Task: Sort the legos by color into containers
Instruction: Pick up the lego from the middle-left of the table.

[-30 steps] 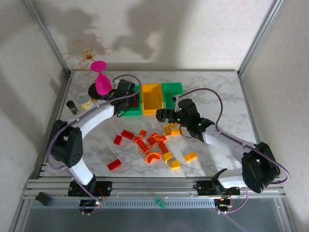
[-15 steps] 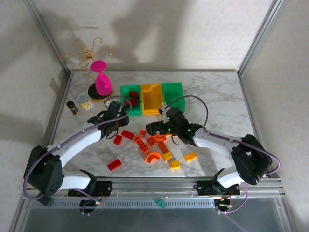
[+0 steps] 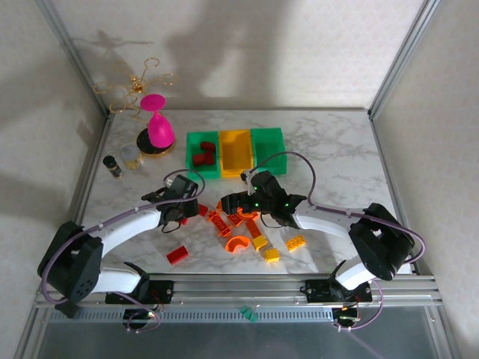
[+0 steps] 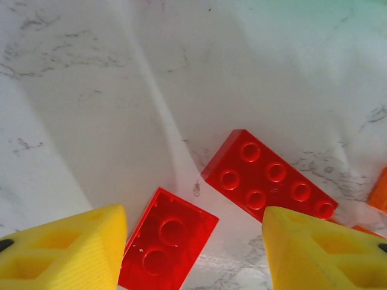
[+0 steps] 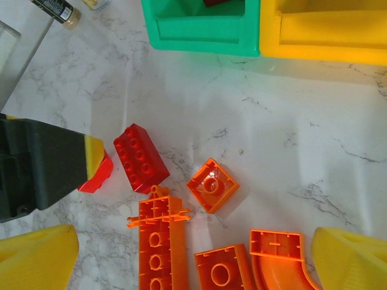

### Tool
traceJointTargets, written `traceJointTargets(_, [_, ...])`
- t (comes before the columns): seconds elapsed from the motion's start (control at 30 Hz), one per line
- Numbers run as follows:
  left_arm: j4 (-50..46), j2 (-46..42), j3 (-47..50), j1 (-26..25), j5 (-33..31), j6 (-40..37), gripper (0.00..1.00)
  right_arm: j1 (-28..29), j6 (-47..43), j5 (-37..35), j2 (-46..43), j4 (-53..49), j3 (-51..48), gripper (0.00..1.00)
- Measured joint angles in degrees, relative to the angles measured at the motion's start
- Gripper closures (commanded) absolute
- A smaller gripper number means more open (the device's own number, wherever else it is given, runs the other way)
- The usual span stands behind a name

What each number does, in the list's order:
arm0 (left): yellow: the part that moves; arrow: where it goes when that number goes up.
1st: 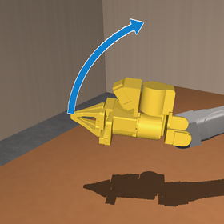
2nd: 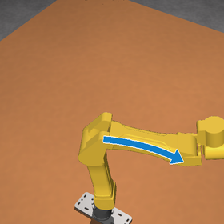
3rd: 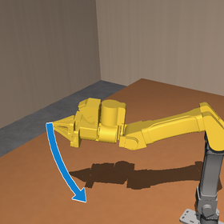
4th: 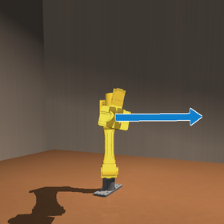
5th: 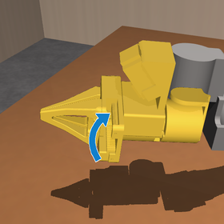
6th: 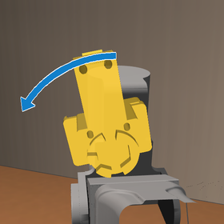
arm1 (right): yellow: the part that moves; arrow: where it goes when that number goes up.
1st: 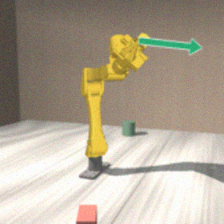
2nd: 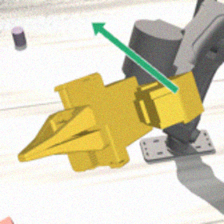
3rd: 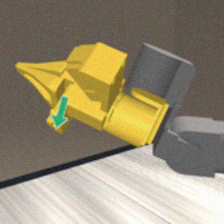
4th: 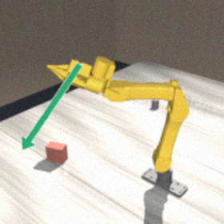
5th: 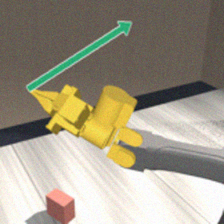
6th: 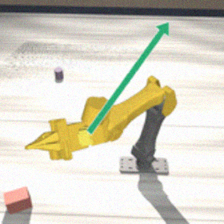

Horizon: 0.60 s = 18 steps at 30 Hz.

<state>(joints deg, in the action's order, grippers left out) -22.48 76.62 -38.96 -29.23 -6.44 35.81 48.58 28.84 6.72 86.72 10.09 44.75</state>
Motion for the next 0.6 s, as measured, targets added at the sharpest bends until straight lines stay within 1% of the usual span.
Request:
traceJointTargets(0.17, [1.4,2.8,1.0,0.0,0.1,0.0,0.41,0.1,0.4,0.0,0.3,0.0,0.0,0.01])
traceJointTargets(0.4, [3.7,4.1,1.6,-0.2,0.4,-0.2,0.53,0.1,0.5,-0.1,0.3,-0.1,0.0,0.01])
traceJointTargets(0.47, [4.0,4.1,1.6,-0.3,0.5,-0.2,0.58,0.1,0.5,-0.2,0.3,-0.1,0.0,0.01])
traceJointTargets(0.6, [4.2,4.1,1.6,-0.3,0.5,-0.2,0.63,0.1,0.5,-0.5,0.5,-0.2,0.1,0.01])
